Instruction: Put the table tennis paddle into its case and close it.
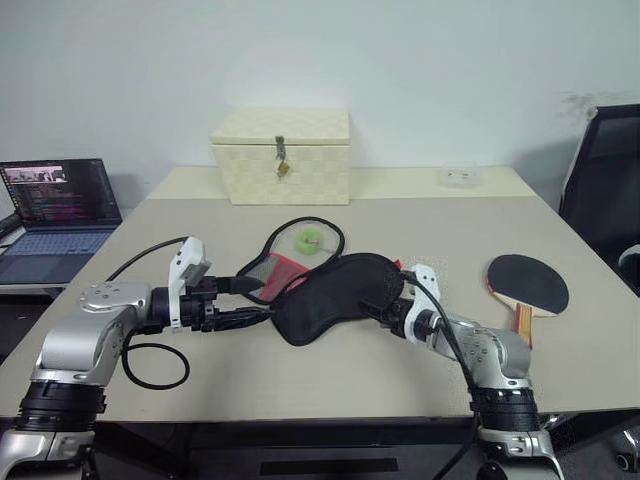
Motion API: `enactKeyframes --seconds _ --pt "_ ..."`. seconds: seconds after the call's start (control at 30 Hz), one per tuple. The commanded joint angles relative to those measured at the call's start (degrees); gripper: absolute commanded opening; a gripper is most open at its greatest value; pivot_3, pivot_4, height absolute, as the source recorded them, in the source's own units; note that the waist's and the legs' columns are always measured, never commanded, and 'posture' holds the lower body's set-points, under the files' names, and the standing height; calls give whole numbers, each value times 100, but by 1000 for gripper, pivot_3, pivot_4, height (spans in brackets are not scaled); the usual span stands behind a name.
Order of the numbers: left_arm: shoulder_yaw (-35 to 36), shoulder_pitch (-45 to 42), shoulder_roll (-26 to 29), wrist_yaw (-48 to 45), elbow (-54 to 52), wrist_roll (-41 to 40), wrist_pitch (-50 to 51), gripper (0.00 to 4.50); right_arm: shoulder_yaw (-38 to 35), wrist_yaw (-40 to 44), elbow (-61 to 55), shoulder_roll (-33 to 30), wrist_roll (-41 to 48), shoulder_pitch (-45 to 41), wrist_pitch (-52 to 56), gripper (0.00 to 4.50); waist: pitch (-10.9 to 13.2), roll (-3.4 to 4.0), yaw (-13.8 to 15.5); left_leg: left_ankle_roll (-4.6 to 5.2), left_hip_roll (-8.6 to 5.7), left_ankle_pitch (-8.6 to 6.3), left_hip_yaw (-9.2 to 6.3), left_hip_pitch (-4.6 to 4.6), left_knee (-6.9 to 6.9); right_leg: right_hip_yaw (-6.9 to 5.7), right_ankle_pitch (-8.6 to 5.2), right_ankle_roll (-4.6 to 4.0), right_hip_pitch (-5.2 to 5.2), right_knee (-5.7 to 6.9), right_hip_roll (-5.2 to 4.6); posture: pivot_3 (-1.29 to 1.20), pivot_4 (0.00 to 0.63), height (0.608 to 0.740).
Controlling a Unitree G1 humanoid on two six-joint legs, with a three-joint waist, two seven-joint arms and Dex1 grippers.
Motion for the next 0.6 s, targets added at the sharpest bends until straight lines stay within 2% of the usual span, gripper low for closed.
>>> enactKeyframes --seconds 0.03,0.13,0.27,0.4,0.57,0.6 --pt "161 -20 92 13 -306 -121 54 3707 38 -24 -43 237 198 -173 69 4466 0 1 2 0 7 0 1 -1 -1 0 0 -3 -3 1 7 0 150 740" --pt "180 11 63 24 -416 -169 82 3707 -46 -70 -103 365 308 -187 192 4466 1 1 12 0 19 0 4 -8 -2 -6 0 -10 -8 1 22 0 150 740" --pt "201 44 38 42 -567 -251 144 3707 -148 -189 -35 549 369 -222 238 3230 1 1 20 -1 20 0 5 -11 0 -5 2 -14 -9 0 23 0 150 740" --pt "200 108 43 84 -655 -293 167 3707 -232 -186 97 491 386 -327 264 1774 1 1 20 -1 21 0 9 -10 1 -4 4 -17 -11 1 25 0 150 740" --pt "244 262 6 166 -841 -349 219 3707 71 644 430 -694 430 -672 680 22 2 3 47 -1 21 0 16 -12 2 -2 5 -18 -11 -2 29 0 150 740" --pt "250 289 2 187 -873 -360 223 3707 148 800 554 -908 403 -749 678 22 2 3 63 -1 16 0 16 -13 2 -4 4 -18 -11 -4 29 0 150 740"
